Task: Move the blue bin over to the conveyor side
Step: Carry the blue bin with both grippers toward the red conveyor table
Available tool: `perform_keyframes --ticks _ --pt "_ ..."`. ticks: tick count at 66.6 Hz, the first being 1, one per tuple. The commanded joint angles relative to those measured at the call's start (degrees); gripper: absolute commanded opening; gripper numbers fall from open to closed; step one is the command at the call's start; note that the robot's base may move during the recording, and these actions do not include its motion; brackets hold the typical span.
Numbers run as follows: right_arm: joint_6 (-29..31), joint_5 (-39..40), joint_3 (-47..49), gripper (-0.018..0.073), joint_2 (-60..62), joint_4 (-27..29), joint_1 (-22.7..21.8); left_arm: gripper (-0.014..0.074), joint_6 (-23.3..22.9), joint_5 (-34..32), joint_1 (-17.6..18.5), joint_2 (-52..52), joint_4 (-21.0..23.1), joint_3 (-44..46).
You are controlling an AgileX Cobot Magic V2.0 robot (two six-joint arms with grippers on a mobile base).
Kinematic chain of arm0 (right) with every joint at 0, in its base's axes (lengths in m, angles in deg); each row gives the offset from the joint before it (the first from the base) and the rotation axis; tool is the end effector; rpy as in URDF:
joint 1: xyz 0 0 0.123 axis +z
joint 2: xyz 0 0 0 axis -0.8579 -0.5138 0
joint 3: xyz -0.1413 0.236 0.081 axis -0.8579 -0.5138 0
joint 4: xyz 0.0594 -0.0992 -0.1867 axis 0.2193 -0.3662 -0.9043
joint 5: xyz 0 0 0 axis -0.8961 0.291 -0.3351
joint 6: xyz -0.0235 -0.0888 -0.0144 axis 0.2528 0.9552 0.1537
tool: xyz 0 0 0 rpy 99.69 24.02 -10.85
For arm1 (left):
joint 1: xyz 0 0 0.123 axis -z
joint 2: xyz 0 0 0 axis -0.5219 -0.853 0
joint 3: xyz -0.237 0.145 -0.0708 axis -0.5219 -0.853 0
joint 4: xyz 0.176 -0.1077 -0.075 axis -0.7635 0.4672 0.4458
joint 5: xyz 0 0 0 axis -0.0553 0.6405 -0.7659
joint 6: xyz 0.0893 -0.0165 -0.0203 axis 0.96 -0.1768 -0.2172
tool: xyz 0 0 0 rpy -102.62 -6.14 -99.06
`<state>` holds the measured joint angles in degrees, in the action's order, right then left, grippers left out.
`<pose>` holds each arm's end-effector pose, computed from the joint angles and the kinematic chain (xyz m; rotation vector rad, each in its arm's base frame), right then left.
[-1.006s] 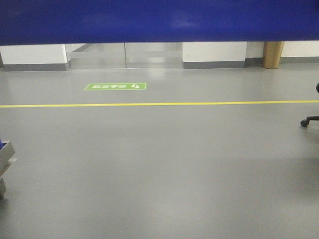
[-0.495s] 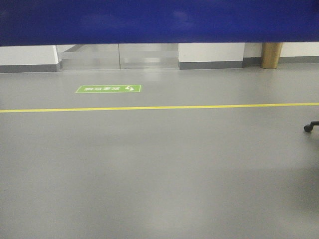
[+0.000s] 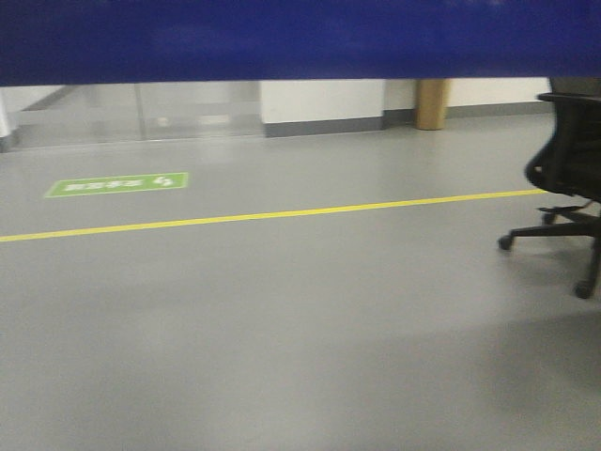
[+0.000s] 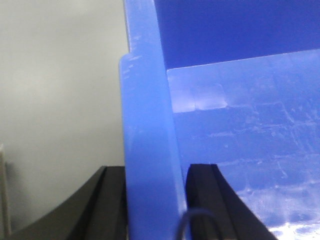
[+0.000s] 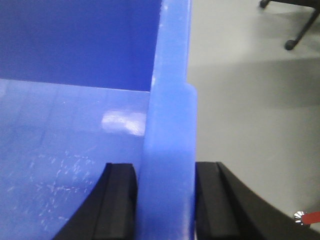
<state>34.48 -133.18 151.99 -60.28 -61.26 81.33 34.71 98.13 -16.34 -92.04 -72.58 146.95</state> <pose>0.1774 0.0570 0.4621 -0.2062 2.2790 0.0957 0.1822 -0.0272 0.4647 0.0736 2.3320 0.0884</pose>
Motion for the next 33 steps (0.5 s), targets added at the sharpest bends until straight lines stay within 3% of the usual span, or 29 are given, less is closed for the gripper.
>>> perform_keyframes --ticks 1,33 --pt "1.4 8.1 1.0 -0.0079 0.9 -0.2 0.1 -0.0018 0.4 -5.2 0.6 0.8 1.4 1.1" --pt "1.4 10.5 1.0 -0.0079 0.9 -0.2 0.1 -0.0018 0.4 -5.2 0.6 0.8 0.0 1.1"
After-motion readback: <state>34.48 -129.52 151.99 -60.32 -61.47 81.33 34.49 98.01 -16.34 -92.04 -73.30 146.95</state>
